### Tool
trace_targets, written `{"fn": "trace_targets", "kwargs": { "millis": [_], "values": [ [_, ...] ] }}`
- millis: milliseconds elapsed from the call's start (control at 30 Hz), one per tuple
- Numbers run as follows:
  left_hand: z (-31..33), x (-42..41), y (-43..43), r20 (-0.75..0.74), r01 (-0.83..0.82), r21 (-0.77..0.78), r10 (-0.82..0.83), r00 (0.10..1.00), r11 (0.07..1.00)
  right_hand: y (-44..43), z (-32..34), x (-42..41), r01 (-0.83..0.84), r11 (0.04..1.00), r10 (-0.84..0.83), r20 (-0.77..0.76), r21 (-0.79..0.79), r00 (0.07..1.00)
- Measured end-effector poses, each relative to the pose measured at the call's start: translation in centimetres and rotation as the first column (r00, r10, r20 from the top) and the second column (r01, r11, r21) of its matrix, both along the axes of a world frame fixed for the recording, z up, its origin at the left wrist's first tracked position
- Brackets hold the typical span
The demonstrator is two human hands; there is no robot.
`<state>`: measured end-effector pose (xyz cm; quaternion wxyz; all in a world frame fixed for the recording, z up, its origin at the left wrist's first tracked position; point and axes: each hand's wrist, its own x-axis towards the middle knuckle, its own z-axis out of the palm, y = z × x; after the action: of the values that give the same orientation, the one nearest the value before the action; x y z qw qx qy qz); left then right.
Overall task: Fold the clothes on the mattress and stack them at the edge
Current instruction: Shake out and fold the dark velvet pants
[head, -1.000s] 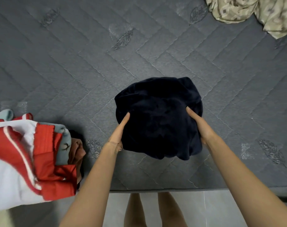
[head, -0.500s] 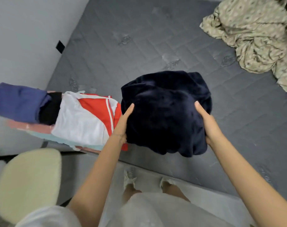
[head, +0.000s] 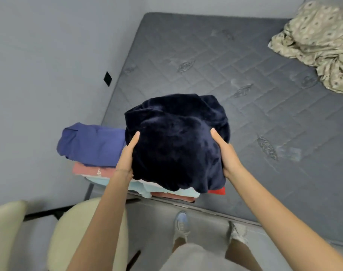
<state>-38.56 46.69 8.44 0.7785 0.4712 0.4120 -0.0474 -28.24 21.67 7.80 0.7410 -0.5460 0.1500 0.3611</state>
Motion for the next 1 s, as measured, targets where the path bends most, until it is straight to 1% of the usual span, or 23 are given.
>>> {"fn": "trace_targets", "kwargs": {
  "millis": [67,167,267,367,467,567,733,800,867,900,967,1000],
  "values": [
    [-0.6,0.1,2.4,-0.07,0.017,0.046,-0.014,0.997,0.999,2.3,-0.9,-0.5,0.008,1.0,-0.008,-0.01,-0.014,1.0],
    [-2.2,0.2,4.2,-0.172,0.076,0.194,-0.042,0.984,0.978,4.1,-3.1,-1.3,0.024,0.999,-0.025,-0.027,-0.049,0.999],
    [-5.0,0.0,4.0,-0.245,0.119,0.343,-0.034,0.969,0.932,4.3,-6.0,-2.2,0.043,0.986,-0.048,-0.025,-0.162,0.999],
    [-7.0,0.0,3.6,-0.296,0.151,0.459,-0.009,0.955,0.875,4.1,-8.2,-2.7,0.0,0.965,0.004,0.011,-0.262,1.0],
    [-7.7,0.0,3.6,-0.312,0.165,0.509,0.002,0.95,0.845,4.0,-9.1,-2.6,-0.028,0.958,0.041,0.039,-0.286,0.998],
    [-8.1,0.0,3.8,-0.322,0.19,0.557,0.0,0.947,0.809,3.9,-9.3,-2.5,-0.038,0.935,0.074,0.089,-0.352,0.993],
    [-7.2,0.0,3.2,-0.324,0.218,0.617,-0.008,0.946,0.756,3.1,-8.8,-2.9,-0.039,0.882,0.089,0.086,-0.47,0.992],
    [-6.4,-0.2,2.9,-0.328,0.223,0.649,0.004,0.945,0.727,2.7,-8.2,-3.1,-0.022,0.853,0.079,0.088,-0.521,0.993],
    [-5.4,-0.4,2.6,-0.301,0.207,0.693,0.017,0.953,0.691,2.3,-7.3,-3.4,0.004,0.816,0.095,0.14,-0.578,0.986],
    [-4.8,-0.6,2.4,-0.279,0.196,0.723,0.021,0.96,0.662,2.1,-6.8,-3.5,0.009,0.786,0.129,0.178,-0.618,0.975],
    [-3.6,-0.9,1.8,-0.243,0.198,0.798,0.002,0.97,0.569,1.6,-5.4,-3.9,0.001,0.685,0.247,0.233,-0.728,0.941],
    [-2.9,-1.1,1.4,-0.243,0.221,0.839,-0.02,0.97,0.497,1.5,-4.6,-4.2,-0.003,0.628,0.318,0.254,-0.778,0.913]
  ]
}}
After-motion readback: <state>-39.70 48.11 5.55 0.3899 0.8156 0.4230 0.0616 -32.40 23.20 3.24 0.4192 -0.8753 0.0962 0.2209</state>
